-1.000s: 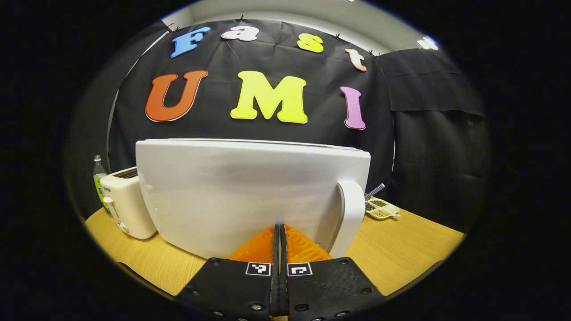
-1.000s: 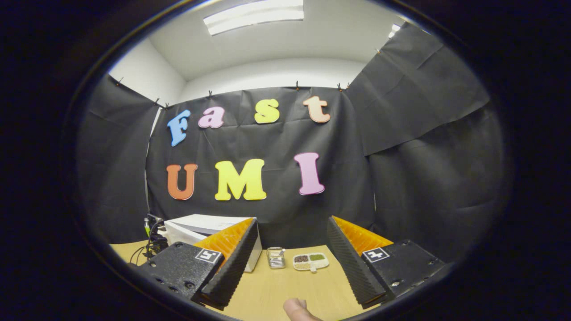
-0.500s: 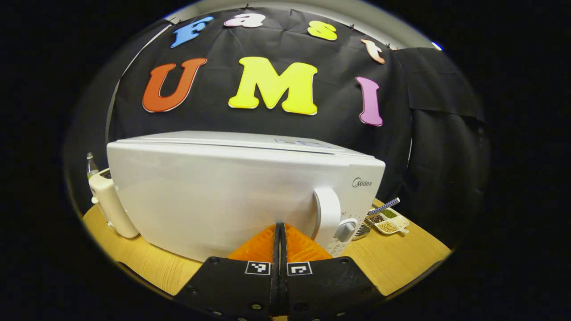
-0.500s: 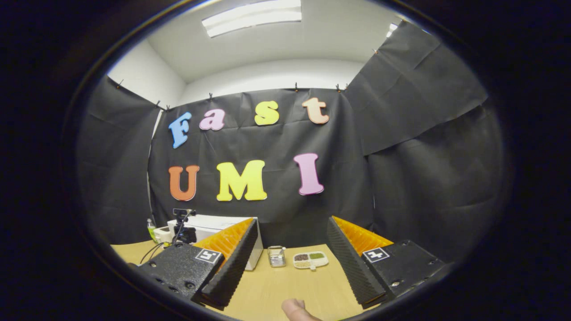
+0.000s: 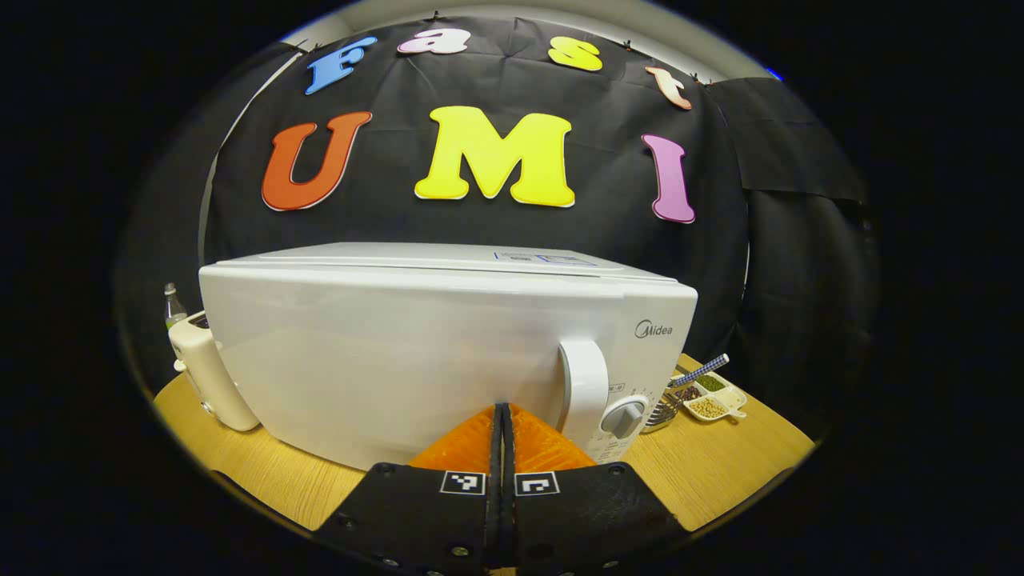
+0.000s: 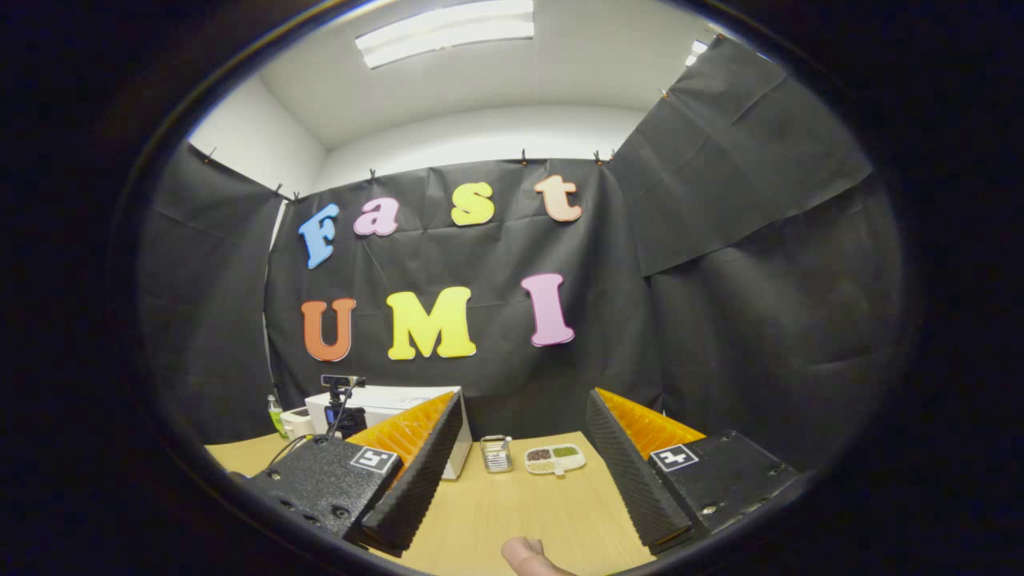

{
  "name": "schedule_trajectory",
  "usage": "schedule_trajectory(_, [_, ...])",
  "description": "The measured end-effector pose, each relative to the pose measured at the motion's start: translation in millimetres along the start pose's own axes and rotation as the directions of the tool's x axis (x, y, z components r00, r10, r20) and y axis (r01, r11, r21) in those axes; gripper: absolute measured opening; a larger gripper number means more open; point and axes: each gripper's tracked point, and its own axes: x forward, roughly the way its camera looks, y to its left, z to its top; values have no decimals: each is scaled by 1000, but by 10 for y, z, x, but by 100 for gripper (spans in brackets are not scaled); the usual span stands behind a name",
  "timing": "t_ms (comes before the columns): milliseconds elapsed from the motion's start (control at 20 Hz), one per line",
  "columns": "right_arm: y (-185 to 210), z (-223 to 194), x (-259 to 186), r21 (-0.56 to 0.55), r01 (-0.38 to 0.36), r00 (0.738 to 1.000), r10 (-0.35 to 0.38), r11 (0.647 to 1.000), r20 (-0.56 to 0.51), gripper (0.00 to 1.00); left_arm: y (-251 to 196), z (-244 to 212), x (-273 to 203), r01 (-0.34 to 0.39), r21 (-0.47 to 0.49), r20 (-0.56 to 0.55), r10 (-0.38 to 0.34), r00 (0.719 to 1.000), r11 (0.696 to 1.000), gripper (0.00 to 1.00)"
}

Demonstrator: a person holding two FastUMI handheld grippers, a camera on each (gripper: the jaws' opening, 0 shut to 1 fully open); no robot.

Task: Open the microwave oven with the left hand, put the food in, and close the microwave oven.

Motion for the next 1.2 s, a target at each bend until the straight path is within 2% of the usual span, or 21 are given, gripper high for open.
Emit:
schedule_trajectory(50, [6,-26,-27,6,2,1000,-2,1000,-11,100,15,-90,47,-7,-17,-48,6,999,1000,0])
schedule_trajectory(100, [15,-44,-62,10,1,1000,0,1000,-15,100,-10,-17,27,-12,-32,-20,11,1000,999,0])
schedule_trajectory(350, [26,-60,-214,15,17,1000,-17,1000,-17,99,43,-224,-76,-37,-29,-111,34,993,999,0])
schedule_trajectory(550, [15,-153,-317,22,57,998,-56,998,-36,100,43,-156,-408,-30,-50,-94,25,995,998,0])
schedule_trajectory(750, [37,-264,-394,39,68,995,-65,997,-71,100,0,53,-918,-22,-16,-57,21,998,1000,0])
schedule_trajectory(800, [50,-269,-413,45,70,995,-66,997,-75,100,50,144,-1062,-45,-11,-45,45,998,999,6])
schedule_trajectory(850, [61,-286,-443,50,72,995,-68,996,-78,100,45,199,-1218,-58,-9,-34,58,998,998,59])
schedule_trajectory(900, [75,-283,-466,52,71,995,-67,996,-80,100,48,237,-1335,-65,-7,-24,65,998,998,67])
schedule_trajectory(950, [82,-291,-506,52,75,994,-70,996,-82,100,65,293,-1523,-84,2,-15,84,996,996,95])
schedule_trajectory(1100, [91,-244,-607,41,88,993,-85,995,-79,100,89,390,-1984,-121,27,-10,122,993,992,94])
schedule_trajectory(1200, [103,-210,-674,37,98,992,-95,994,-80,100,19,471,-2318,-108,15,13,108,994,994,93])
